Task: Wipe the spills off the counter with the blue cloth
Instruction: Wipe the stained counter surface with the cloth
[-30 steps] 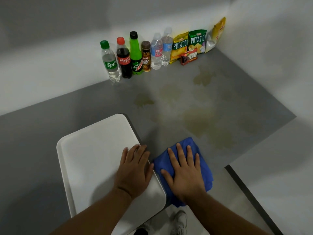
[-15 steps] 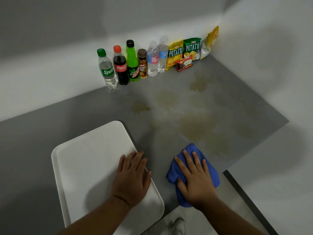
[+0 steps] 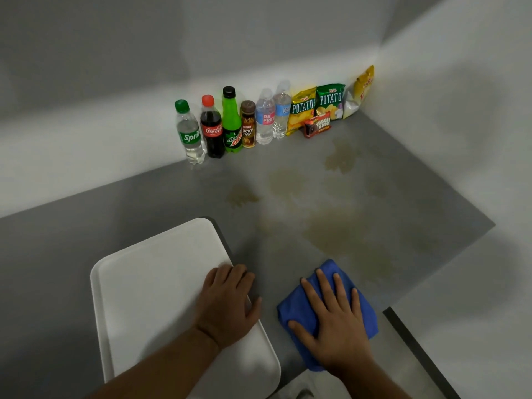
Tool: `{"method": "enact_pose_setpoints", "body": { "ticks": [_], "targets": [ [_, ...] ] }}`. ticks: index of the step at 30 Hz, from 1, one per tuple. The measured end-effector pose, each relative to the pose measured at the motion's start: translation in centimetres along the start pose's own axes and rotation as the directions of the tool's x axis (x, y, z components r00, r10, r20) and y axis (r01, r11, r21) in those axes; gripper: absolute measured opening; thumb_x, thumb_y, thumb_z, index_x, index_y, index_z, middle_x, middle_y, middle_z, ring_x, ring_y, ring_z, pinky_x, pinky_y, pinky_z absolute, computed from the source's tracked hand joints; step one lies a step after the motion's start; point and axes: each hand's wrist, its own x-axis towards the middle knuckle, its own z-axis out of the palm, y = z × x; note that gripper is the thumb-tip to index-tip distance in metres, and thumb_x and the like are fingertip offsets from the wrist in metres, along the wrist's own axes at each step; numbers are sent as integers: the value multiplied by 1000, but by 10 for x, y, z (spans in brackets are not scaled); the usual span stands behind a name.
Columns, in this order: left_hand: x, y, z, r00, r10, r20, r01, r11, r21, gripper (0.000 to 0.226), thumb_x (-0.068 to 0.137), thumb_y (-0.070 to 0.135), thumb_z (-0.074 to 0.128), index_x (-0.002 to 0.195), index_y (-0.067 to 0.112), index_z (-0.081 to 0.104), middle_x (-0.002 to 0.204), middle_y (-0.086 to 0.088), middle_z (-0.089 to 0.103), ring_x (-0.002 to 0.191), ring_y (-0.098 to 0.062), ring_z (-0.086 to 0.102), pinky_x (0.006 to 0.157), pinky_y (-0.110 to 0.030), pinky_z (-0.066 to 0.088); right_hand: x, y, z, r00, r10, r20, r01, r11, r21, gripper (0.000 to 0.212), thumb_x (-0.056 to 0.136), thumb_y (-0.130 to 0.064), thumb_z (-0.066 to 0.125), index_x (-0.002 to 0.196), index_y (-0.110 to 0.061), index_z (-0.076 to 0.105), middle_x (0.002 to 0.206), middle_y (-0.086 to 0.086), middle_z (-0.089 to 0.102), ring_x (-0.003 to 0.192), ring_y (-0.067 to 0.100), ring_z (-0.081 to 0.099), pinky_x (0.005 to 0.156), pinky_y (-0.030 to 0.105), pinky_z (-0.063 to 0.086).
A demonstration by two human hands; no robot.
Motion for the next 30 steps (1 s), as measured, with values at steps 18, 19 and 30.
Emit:
{"method": "enact_pose_setpoints", "body": {
  "ticks": [18,19,30],
  "targets": [
    [14,-22,15,999,-39,32,41,998,-41,54,94,55,51,134,20,59,151,-6,54,148,-30,39,120,-54,36,4,-7,-6,989,94,111,-87,994,-72,84,86,-91,-3,155,-50,-25,165,-15,-34,151,21,-37,122,52,-23],
    [14,-22,14,998,-41,44,43,998,-43,54,94,56,49,135,21,59,152,-6,53,149,-30,38,120,-55,36,6,-12,-6,988,89,127,-79,994,-81,83,85,-90,-8,154,-49,-28,164,-13,-37,149,22,-40,121,52,-24],
    [15,-21,6,999,-31,35,32,999,-39,47,100,39,44,137,17,63,151,-6,56,146,-32,44,118,-57,39,84,-29,-14,985,-171,30,172,984,-41,67,103,-71,5,164,-43,-2,174,-11,-6,158,18,-19,128,56,2]
  ]
}}
